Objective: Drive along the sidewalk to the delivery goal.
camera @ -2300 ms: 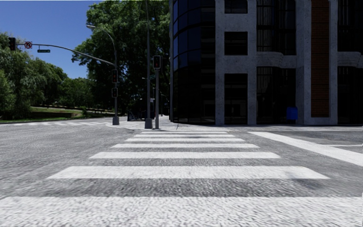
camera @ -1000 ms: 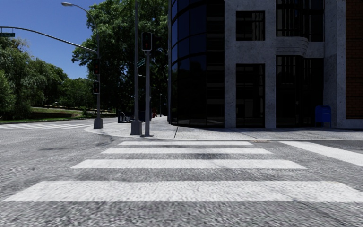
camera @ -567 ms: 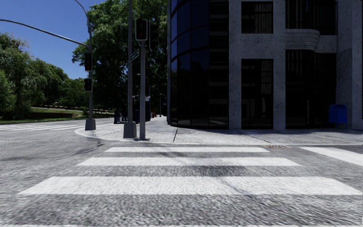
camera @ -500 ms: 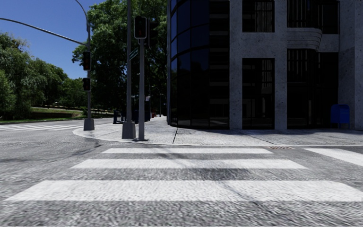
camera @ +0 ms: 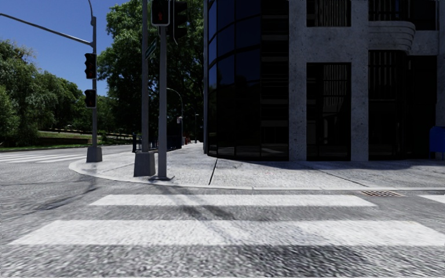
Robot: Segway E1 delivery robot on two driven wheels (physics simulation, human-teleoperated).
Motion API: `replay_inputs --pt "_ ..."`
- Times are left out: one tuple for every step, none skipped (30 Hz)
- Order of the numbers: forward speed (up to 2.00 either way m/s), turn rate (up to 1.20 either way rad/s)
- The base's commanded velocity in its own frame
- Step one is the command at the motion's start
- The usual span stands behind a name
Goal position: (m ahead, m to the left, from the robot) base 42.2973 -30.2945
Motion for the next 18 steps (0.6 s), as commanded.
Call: replay_inputs --pt "1.95 0.00" --pt "1.95 0.00" --pt "1.95 0.00" --pt "1.95 0.00" --pt "1.95 0.00" --pt "1.95 0.00" --pt "1.95 0.00" --pt "1.95 0.00" --pt "1.95 0.00" --pt "1.95 0.00" --pt "1.95 0.00" --pt "1.95 0.00" --pt "1.95 0.00" --pt "1.95 0.10" --pt "1.95 0.10" --pt "1.95 0.15" --pt "1.95 0.20" --pt "1.95 0.20"
